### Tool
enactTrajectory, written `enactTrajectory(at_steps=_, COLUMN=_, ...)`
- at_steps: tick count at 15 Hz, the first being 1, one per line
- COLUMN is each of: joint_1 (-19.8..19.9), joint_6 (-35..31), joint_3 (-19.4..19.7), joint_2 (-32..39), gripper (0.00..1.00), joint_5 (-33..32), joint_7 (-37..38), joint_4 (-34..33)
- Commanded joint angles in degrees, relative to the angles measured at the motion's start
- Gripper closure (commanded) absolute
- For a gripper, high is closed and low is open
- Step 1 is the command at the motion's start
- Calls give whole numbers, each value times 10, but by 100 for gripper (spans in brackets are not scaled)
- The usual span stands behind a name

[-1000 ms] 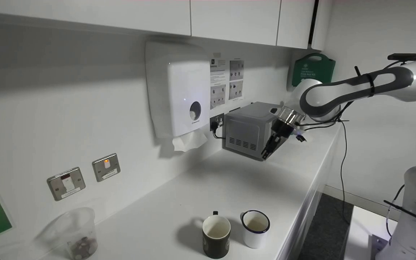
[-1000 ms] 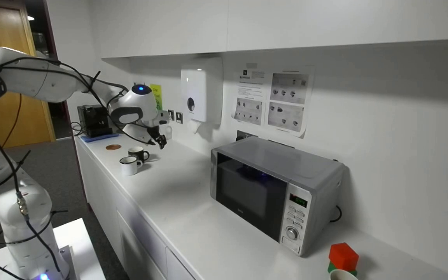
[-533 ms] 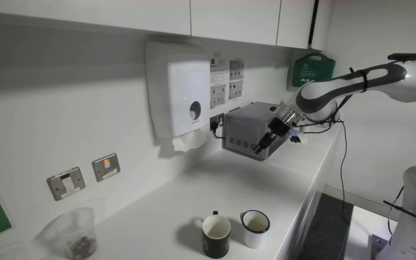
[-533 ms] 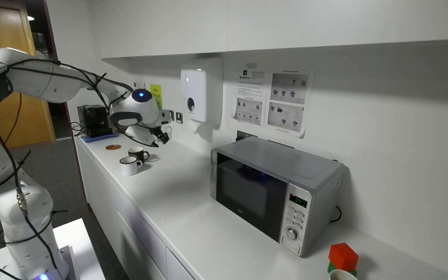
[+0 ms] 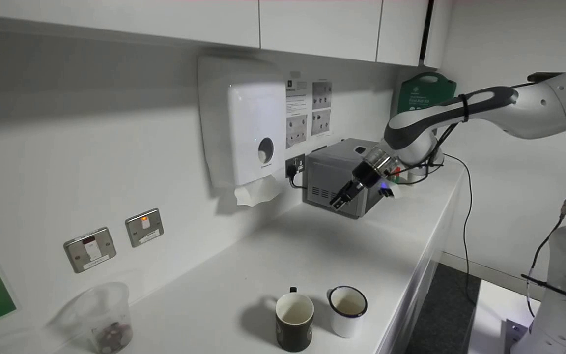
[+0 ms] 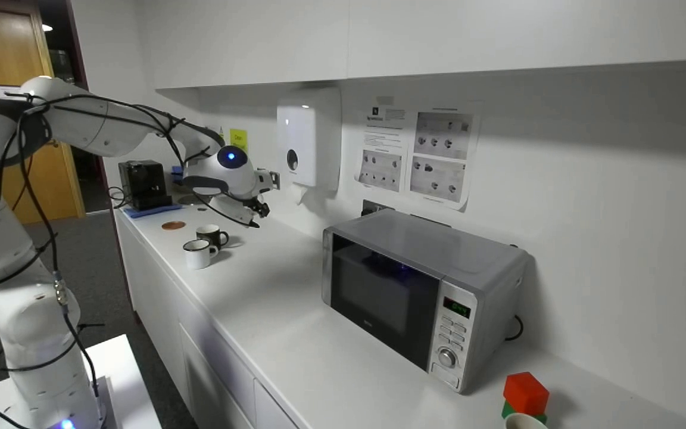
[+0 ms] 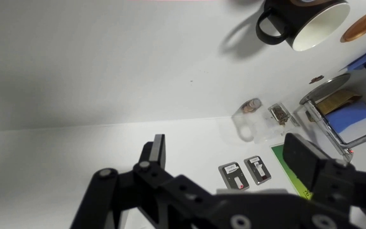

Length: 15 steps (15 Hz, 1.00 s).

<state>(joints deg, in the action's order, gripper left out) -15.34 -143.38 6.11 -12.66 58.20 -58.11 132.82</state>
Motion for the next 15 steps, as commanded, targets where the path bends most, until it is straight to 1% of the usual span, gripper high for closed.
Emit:
enactTrajectory(at_steps=1, joint_1=27, joint_6=-49, joint_3=-29, joint_2=28, gripper=0, joint_5=60, joint_7=-80, joint_4=-39)
enactTrajectory(at_steps=3, joint_1=32, joint_6=-85, joint_3=-40, joint_2=41, gripper=0, joint_5=90, joint_7=-108, joint_4=-56)
enactTrajectory(at_steps=4, joint_1=6, joint_6=-106, joint_3=-19, joint_2=47, gripper=0, joint_5=105, joint_7=-119, joint_4=-62)
enactTrajectory(at_steps=6, joint_1=2, joint_6=-144, joint_3=-22, joint_2=65, gripper=0, joint_5=145, joint_7=-146, joint_4=-82)
enactTrajectory(at_steps=8, joint_1=0, joint_6=-167, joint_3=-23, joint_2=84, gripper=0, joint_5=177, joint_7=-171, joint_4=-102)
enactTrajectory(at_steps=11, joint_1=-1, joint_6=-184, joint_3=-24, joint_2=113, gripper=0, joint_5=213, joint_7=-201, joint_4=-131)
enactTrajectory(at_steps=15, joint_1=1, joint_6=-177, joint_3=-26, joint_2=148, gripper=0, joint_5=242, joint_7=-227, joint_4=-166)
